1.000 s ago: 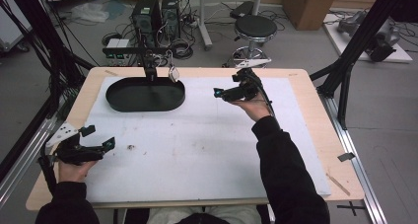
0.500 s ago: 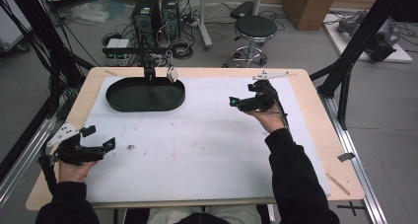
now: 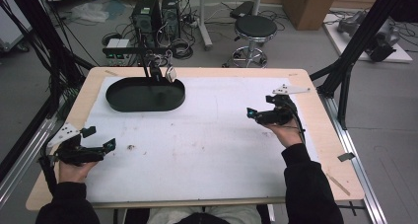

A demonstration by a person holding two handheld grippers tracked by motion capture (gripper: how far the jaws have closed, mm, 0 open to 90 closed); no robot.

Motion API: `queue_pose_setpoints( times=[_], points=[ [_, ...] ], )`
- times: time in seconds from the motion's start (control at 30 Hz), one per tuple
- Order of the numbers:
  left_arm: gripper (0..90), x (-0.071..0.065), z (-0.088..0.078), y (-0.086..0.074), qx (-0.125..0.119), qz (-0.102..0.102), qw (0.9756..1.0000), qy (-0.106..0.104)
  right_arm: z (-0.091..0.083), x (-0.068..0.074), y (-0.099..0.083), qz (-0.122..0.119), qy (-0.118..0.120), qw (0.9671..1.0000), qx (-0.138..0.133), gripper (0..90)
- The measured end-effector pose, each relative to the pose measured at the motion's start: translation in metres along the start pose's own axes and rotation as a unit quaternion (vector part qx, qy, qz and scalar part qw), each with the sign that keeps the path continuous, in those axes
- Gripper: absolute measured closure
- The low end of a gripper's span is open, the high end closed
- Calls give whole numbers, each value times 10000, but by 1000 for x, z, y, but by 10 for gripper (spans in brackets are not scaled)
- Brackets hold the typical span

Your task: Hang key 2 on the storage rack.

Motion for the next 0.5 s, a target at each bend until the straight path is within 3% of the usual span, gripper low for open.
queue_pose_setpoints(
  times=[0.5],
  points=[
    [19,0,0,-4,92,-46,9999,4,-36,-17,-50,255,-296,9992,75,7]
  ],
)
Point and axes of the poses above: each handheld gripper's, and its own axes: z roughly forward along the jaws, y roughly out of its top, x roughly to its left, the point moved 10 cm from there along z, roughly forward along the jaws, and after that the axes turned 4 degrees about -x, right-handed, at the moved point
